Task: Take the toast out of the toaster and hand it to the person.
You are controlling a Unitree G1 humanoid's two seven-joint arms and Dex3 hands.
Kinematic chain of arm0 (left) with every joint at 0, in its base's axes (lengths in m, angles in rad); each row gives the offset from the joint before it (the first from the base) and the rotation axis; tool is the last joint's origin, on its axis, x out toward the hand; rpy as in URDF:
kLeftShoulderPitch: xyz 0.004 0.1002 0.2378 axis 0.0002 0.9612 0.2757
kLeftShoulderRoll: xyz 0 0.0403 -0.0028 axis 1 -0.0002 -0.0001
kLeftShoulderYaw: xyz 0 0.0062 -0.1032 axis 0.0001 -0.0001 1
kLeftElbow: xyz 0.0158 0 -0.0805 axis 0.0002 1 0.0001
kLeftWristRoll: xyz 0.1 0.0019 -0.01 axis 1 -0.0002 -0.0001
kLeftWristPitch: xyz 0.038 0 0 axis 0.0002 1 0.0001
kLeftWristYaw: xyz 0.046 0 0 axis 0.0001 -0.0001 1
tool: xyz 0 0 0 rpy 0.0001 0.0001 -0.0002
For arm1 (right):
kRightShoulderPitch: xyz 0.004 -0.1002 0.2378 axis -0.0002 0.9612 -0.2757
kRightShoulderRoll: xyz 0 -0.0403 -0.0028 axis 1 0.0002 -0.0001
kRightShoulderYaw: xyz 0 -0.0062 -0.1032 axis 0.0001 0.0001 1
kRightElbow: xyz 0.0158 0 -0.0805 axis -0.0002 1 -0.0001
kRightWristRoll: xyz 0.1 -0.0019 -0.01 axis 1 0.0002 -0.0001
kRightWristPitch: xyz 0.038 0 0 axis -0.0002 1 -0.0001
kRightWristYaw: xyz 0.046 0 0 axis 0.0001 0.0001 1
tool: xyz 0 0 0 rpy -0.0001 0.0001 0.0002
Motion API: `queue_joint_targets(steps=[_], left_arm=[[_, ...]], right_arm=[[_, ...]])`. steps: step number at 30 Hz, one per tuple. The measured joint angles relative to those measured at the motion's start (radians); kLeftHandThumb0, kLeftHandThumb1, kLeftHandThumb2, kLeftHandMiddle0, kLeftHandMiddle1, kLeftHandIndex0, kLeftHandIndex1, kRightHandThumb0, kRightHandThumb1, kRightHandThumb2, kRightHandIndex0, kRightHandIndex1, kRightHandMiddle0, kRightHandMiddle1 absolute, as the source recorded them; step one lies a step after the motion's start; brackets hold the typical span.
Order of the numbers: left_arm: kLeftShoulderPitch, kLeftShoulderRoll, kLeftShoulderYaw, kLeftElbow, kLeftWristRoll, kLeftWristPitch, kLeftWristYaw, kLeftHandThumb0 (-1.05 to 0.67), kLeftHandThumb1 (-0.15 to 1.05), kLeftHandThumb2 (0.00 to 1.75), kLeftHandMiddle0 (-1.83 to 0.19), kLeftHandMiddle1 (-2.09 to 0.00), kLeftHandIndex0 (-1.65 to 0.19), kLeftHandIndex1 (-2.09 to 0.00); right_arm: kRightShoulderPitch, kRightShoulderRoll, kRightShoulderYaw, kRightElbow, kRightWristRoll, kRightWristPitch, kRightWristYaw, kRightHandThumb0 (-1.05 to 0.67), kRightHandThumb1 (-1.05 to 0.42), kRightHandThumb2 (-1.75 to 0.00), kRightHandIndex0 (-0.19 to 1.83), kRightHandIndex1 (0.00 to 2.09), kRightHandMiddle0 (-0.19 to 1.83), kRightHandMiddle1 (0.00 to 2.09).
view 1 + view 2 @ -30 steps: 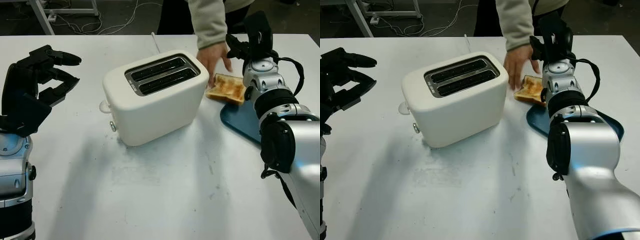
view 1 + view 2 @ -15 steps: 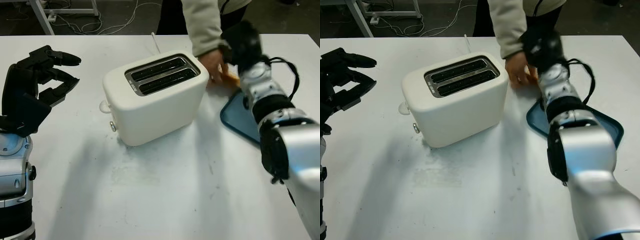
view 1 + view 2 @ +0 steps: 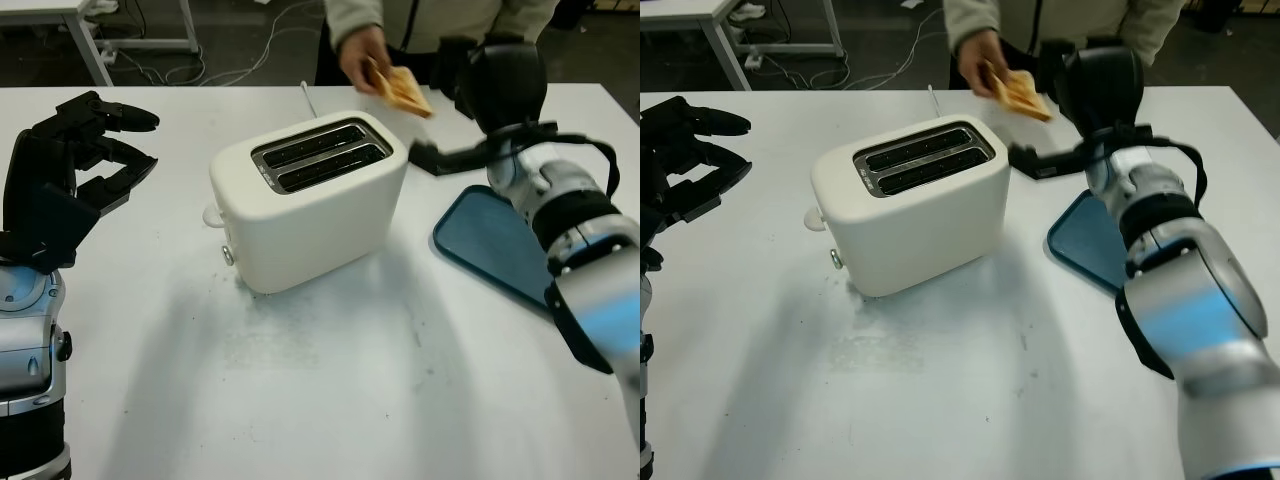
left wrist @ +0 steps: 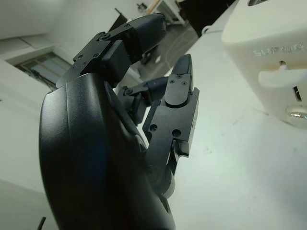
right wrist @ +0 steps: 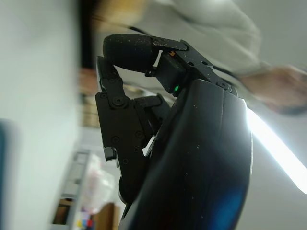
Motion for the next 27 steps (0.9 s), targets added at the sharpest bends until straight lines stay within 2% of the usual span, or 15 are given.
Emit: queue_joint_targets(steps=[3, 10, 12, 13, 16, 20, 24, 27], left_arm=[[0.000, 0.000, 0.000, 0.002, 0.000, -0.001, 0.000, -0.09, 0.92, 0.12, -0.49, -1.23, -0.56, -0.86], [0.000, -0.009, 0.001, 0.001, -0.001, 0.012, 0.000, -0.09, 0.91, 0.12, -0.50, -1.24, -0.57, -0.87], [0.000, -0.009, 0.002, 0.000, -0.001, 0.012, 0.000, -0.10, 0.91, 0.12, -0.50, -1.24, -0.57, -0.87], [0.000, -0.009, 0.003, 0.000, -0.001, 0.008, 0.000, -0.09, 0.92, 0.12, -0.51, -1.24, -0.57, -0.87], [0.000, -0.009, 0.003, 0.002, -0.001, -0.005, 0.000, -0.11, 0.91, 0.12, -0.51, -1.24, -0.57, -0.88], [0.000, -0.010, 0.003, 0.001, -0.001, 0.000, 0.001, -0.13, 0.91, 0.12, -0.50, -1.23, -0.56, -0.87], [0.000, -0.016, 0.003, -0.007, -0.001, 0.024, 0.003, -0.12, 0.91, 0.12, -0.50, -1.23, -0.56, -0.87], [0.000, -0.017, 0.003, -0.007, -0.001, 0.023, 0.003, -0.12, 0.91, 0.12, -0.50, -1.24, -0.56, -0.87]], right_arm=[[-0.006, -0.002, -0.012, -0.001, 0.001, -0.021, -0.006, -0.13, -0.89, 0.00, 0.79, 1.71, 0.79, 1.37], [-0.006, -0.026, -0.061, -0.010, 0.013, -0.077, -0.047, -0.13, -0.90, -0.01, 0.83, 1.74, 0.82, 1.42], [0.002, -0.028, -0.119, -0.022, 0.071, -0.138, -0.045, -0.12, -0.92, -0.07, 0.85, 1.75, 0.77, 1.56], [0.009, -0.028, -0.157, -0.030, 0.112, -0.173, -0.027, -0.10, -0.92, -0.11, 0.86, 1.75, 0.71, 1.65], [0.029, -0.028, -0.237, -0.043, 0.201, -0.240, 0.036, -0.06, -0.92, -0.15, 0.88, 1.75, 0.66, 1.73], [0.057, -0.029, -0.274, -0.072, 0.233, -0.293, 0.080, -0.05, -0.92, -0.19, 0.87, 1.75, 0.63, 1.74], [0.058, -0.029, -0.283, -0.093, 0.238, -0.298, 0.096, 0.00, -0.92, -0.16, 0.89, 1.75, 0.67, 1.72], [0.058, -0.025, -0.338, -0.099, 0.302, -0.319, 0.187, -0.01, -0.92, -0.27, 0.84, 1.75, 0.66, 1.68]])
